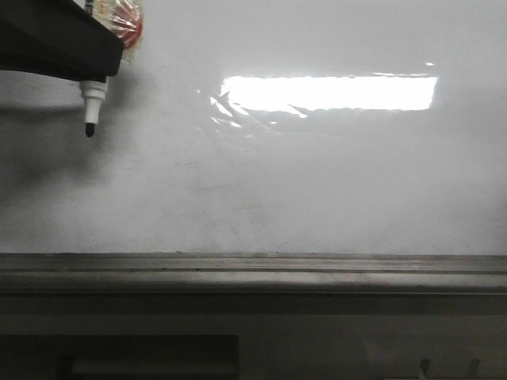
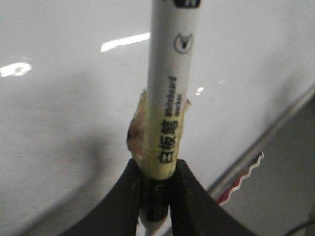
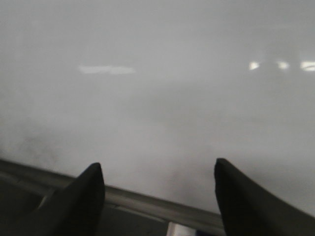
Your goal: Write number 6 on whiteboard
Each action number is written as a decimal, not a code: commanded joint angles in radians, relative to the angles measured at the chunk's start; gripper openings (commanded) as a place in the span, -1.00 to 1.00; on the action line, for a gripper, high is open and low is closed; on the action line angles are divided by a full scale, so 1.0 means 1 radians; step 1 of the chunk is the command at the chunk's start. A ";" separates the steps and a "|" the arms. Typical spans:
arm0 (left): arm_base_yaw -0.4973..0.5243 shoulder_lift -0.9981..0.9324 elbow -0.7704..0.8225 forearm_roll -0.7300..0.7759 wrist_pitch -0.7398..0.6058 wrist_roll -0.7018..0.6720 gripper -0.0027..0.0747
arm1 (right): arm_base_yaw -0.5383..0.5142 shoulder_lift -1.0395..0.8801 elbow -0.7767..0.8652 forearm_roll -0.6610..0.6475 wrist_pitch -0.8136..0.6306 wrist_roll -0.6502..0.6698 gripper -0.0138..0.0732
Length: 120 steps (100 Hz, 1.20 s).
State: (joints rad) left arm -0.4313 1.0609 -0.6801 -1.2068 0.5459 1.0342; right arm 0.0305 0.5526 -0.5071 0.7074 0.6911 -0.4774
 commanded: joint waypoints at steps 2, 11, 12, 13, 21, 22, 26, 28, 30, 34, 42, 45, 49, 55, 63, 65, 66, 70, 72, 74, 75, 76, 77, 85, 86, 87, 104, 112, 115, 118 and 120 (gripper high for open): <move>-0.058 -0.029 -0.056 0.061 0.082 0.005 -0.98 | 0.022 0.085 -0.037 0.256 0.023 -0.215 0.32; -0.152 -0.029 -0.081 0.154 0.092 0.001 -0.98 | 0.041 0.175 -0.068 0.394 0.101 -0.335 0.32; -0.168 -0.029 -0.082 0.167 0.089 0.000 -0.98 | 0.044 0.189 -0.072 0.398 0.114 -0.339 0.32; -0.175 -0.029 -0.083 0.174 0.084 -0.002 -0.98 | 0.046 0.189 -0.076 0.402 0.114 -0.342 0.32; -0.252 -0.027 -0.085 0.254 0.041 -0.041 -0.98 | 0.059 0.271 -0.137 0.408 0.200 -0.363 0.32; -0.265 -0.024 -0.085 0.260 0.035 -0.045 -0.98 | 0.059 0.277 -0.150 0.408 0.207 -0.365 0.32; -0.300 -0.023 -0.086 0.299 0.019 -0.071 -0.98 | 0.066 0.314 -0.183 0.408 0.245 -0.366 0.32; -0.310 -0.023 -0.086 0.318 0.010 -0.084 -0.98 | 0.069 0.333 -0.202 0.408 0.262 -0.365 0.32; -0.325 -0.021 -0.086 0.329 0.000 -0.094 -0.98 | 0.074 0.351 -0.222 0.408 0.278 -0.365 0.32; -0.350 -0.016 -0.086 0.359 -0.017 -0.110 -0.98 | 0.082 0.378 -0.262 0.408 0.298 -0.365 0.32; -0.379 0.002 -0.089 0.397 -0.030 -0.141 -0.98 | 0.098 0.434 -0.330 0.408 0.336 -0.365 0.32; -0.384 0.011 -0.089 0.404 -0.032 -0.147 -0.98 | 0.106 0.451 -0.354 0.408 0.346 -0.365 0.32; -0.389 0.025 -0.090 0.406 -0.032 -0.156 -0.98 | 0.120 0.476 -0.389 0.407 0.365 -0.365 0.32; -0.397 0.045 -0.090 0.406 -0.034 -0.156 -0.98 | 0.148 0.509 -0.437 0.404 0.392 -0.365 0.32; -0.407 0.067 -0.096 0.406 -0.038 -0.158 -0.98 | 0.194 0.558 -0.490 0.375 0.425 -0.365 0.32; -0.409 0.072 -0.098 0.406 -0.038 -0.160 -0.98 | 0.208 0.567 -0.501 0.369 0.431 -0.365 0.32; -0.412 0.072 -0.101 0.406 -0.038 -0.160 -0.98 | 0.212 0.575 -0.505 0.366 0.432 -0.365 0.32; -0.418 0.084 -0.111 0.406 -0.038 -0.162 -0.98 | 0.241 0.598 -0.527 0.356 0.437 -0.363 0.32; -0.418 0.090 -0.113 0.406 -0.038 -0.162 -0.98 | 0.255 0.605 -0.537 0.348 0.437 -0.356 0.32; -0.418 0.095 -0.120 0.406 -0.038 -0.162 -0.98 | 0.268 0.614 -0.547 0.338 0.437 -0.349 0.32; -0.418 0.097 -0.124 0.409 -0.038 -0.164 -0.98 | 0.273 0.621 -0.550 0.335 0.437 -0.346 0.32; -0.418 0.100 -0.126 0.408 -0.038 -0.164 -0.98 | 0.281 0.624 -0.557 0.329 0.437 -0.345 0.32; -0.418 0.103 -0.129 0.411 -0.038 -0.167 -0.98 | 0.285 0.630 -0.560 0.327 0.437 -0.345 0.32; -0.418 0.124 -0.146 0.433 -0.038 -0.192 -0.98 | 0.321 0.657 -0.586 0.296 0.437 -0.320 0.32; -0.418 0.126 -0.149 0.435 -0.038 -0.195 -0.98 | 0.327 0.657 -0.588 0.292 0.437 -0.319 0.32; -0.418 0.126 -0.151 0.439 -0.038 -0.195 -0.98 | 0.329 0.663 -0.590 0.286 0.437 -0.317 0.32; -0.418 0.137 -0.169 0.446 -0.042 -0.197 -0.98 | 0.374 0.700 -0.602 0.259 0.437 -0.313 0.32; -0.418 0.137 -0.169 0.449 -0.046 -0.197 -0.98 | 0.377 0.715 -0.602 0.259 0.435 -0.313 0.32; -0.418 0.137 -0.169 0.449 -0.049 -0.197 -0.98 | 0.377 0.722 -0.602 0.259 0.437 -0.313 0.32; -0.418 0.137 -0.169 0.449 -0.049 -0.197 -0.98 | 0.377 0.725 -0.602 0.259 0.437 -0.313 0.32; -0.418 0.137 -0.169 0.449 -0.049 -0.197 -0.98 | 0.377 0.728 -0.602 0.259 0.437 -0.313 0.31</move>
State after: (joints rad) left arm -0.8415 1.2164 -0.8158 -0.7350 0.5362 0.8495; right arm 0.4053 1.2876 -1.0738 0.9200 1.1293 -0.7910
